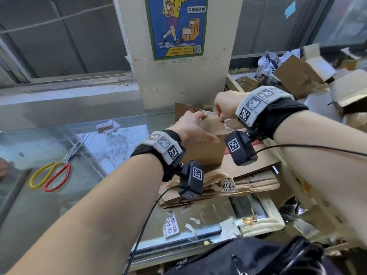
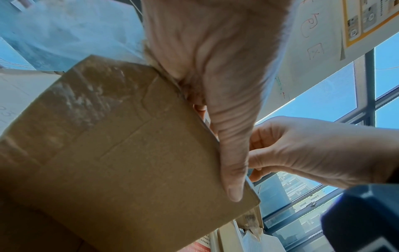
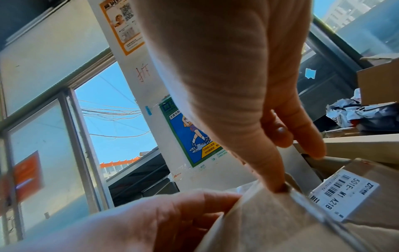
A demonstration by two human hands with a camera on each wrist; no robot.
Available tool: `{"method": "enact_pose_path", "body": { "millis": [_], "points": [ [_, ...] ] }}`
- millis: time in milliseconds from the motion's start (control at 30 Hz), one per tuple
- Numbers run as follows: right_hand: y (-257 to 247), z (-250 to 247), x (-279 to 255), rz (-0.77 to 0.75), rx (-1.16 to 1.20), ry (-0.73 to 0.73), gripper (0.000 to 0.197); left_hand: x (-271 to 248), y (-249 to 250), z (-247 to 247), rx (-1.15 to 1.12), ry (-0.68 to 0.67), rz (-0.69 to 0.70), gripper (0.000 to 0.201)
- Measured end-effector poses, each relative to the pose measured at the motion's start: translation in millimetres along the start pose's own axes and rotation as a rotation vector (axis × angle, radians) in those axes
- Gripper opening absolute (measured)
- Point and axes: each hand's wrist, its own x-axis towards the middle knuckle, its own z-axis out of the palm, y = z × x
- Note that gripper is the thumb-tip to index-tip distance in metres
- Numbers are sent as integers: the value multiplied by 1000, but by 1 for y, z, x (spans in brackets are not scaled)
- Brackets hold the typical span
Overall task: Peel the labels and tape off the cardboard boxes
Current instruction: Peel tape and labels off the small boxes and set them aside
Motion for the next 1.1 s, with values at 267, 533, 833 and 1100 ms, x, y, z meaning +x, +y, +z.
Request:
{"method": "enact_pose_path", "body": {
  "millis": [267, 533, 833, 1100],
  "points": [
    [10, 2, -2, -29, 127, -125, 6, -3, 1, 2, 30, -28, 10, 93],
    [13, 10, -12, -50, 161, 135, 5, -2, -2, 1, 18, -7, 13, 89],
    [11, 7, -10, -24, 165, -79, 12, 0, -2, 2, 52, -49, 12, 96],
    [19, 20, -18, -57, 297, 224, 20, -1, -5, 1, 10, -14, 2, 94]
  ]
}}
